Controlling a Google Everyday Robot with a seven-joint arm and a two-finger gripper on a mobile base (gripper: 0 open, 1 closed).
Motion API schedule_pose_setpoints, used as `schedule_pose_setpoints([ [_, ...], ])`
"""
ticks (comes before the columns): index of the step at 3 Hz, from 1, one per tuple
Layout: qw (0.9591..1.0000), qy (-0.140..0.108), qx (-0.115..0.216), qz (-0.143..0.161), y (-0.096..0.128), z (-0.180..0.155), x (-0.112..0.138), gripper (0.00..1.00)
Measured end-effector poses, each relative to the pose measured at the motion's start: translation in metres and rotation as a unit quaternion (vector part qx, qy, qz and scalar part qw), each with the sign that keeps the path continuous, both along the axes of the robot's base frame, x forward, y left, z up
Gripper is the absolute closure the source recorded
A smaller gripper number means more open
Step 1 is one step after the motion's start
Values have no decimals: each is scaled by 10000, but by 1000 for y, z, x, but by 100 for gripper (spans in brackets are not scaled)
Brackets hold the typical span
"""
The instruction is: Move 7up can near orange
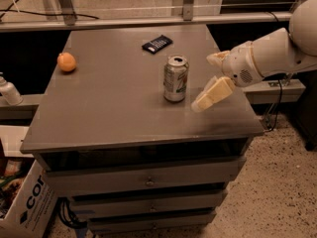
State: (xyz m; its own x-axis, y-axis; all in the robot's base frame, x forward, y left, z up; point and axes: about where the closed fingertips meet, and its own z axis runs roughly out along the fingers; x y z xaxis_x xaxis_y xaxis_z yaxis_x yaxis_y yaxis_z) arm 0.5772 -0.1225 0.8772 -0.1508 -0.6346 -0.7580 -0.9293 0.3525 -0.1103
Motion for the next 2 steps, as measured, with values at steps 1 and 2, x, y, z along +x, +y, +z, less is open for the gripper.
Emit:
schedule_pose_setpoints([
  [1,9989,27,456,126,14,-7,10,0],
  [2,9940,77,1050,291,34,-12,17,0],
])
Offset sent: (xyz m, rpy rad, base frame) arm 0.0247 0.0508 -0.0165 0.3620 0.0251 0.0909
